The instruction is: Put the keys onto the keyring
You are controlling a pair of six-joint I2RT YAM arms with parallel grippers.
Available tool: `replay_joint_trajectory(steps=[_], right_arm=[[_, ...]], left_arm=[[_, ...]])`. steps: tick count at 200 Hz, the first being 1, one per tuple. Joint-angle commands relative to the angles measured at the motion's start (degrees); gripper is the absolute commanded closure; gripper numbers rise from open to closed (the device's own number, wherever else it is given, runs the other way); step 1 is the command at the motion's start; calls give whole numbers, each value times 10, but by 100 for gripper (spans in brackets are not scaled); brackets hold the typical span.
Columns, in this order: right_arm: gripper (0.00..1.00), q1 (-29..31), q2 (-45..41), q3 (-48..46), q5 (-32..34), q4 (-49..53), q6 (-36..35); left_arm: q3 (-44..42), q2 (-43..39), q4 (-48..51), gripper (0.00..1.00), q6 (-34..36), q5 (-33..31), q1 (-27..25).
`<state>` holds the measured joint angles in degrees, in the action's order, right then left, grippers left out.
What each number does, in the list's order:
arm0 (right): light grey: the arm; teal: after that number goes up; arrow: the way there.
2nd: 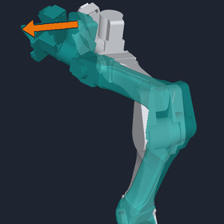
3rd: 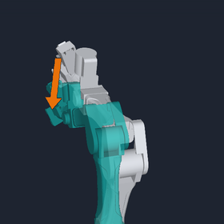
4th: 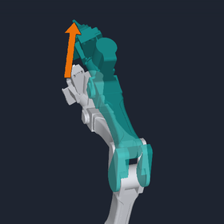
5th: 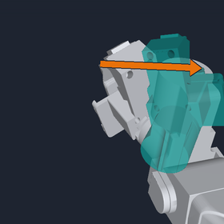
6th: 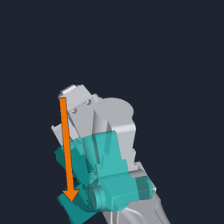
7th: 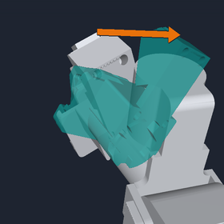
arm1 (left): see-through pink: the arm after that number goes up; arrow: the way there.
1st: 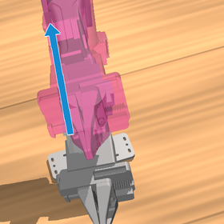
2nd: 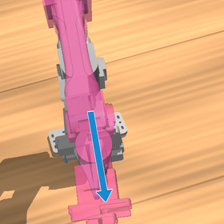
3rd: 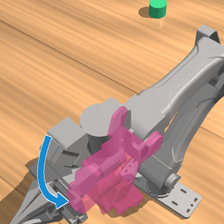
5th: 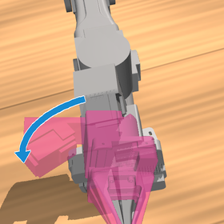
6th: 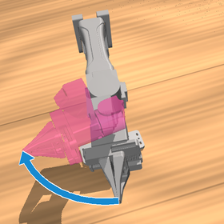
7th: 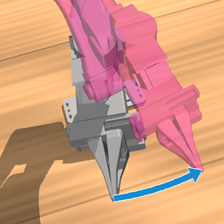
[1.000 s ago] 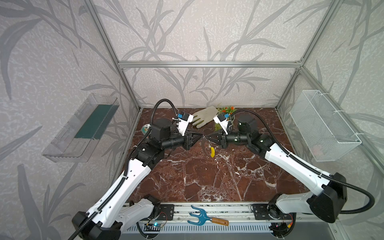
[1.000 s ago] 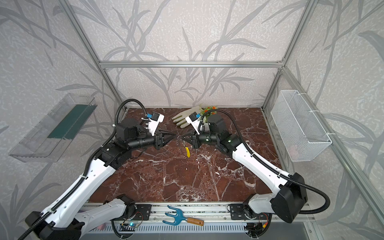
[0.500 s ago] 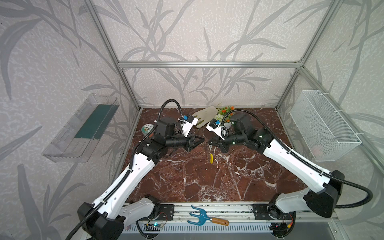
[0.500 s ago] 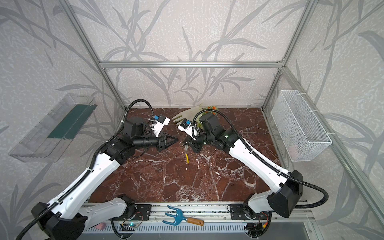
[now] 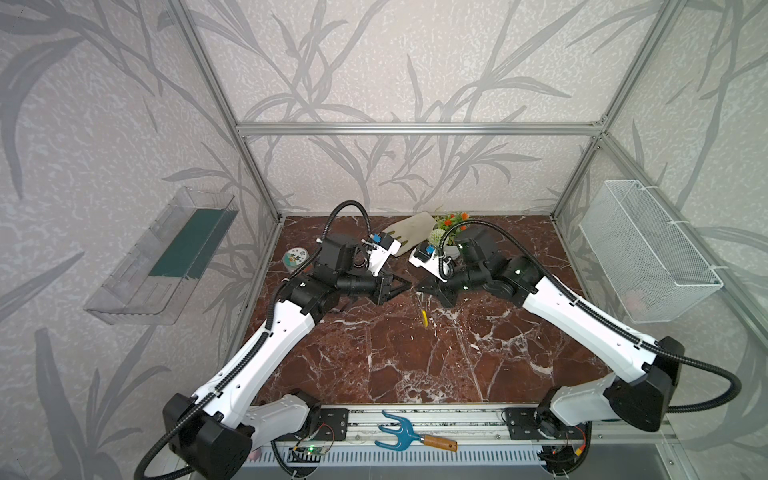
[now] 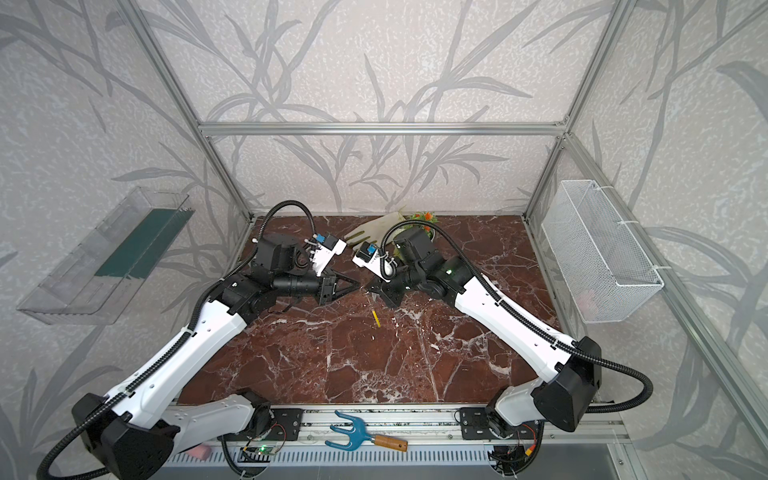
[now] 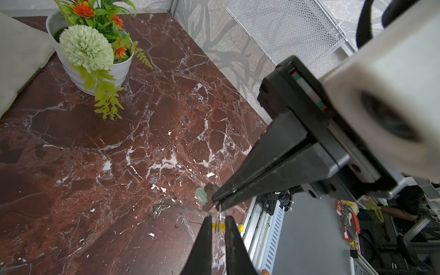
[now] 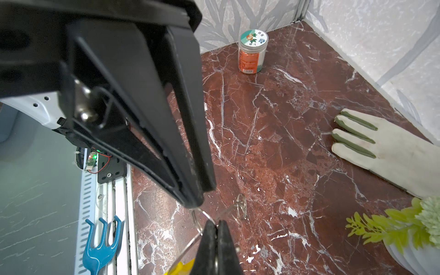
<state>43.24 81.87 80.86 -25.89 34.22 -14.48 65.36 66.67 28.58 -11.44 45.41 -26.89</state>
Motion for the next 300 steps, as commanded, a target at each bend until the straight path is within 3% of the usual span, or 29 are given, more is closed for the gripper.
replay_joint_trajectory(steps=[1,127,173,300], right_arm=[[100,3,0,18,-1,-4,-2],[100,12,0,18,-8,-11,3],[100,16,-2,17,-5,-10,3],[100,13,-48,-33,30,-47,25]], left_arm=[[18,5,10,87,19,23,1],[29,20,24,88,25,34,-8],[29,19,25,100,24,29,-12],[-6,-13,-33,100,10,3,-16]])
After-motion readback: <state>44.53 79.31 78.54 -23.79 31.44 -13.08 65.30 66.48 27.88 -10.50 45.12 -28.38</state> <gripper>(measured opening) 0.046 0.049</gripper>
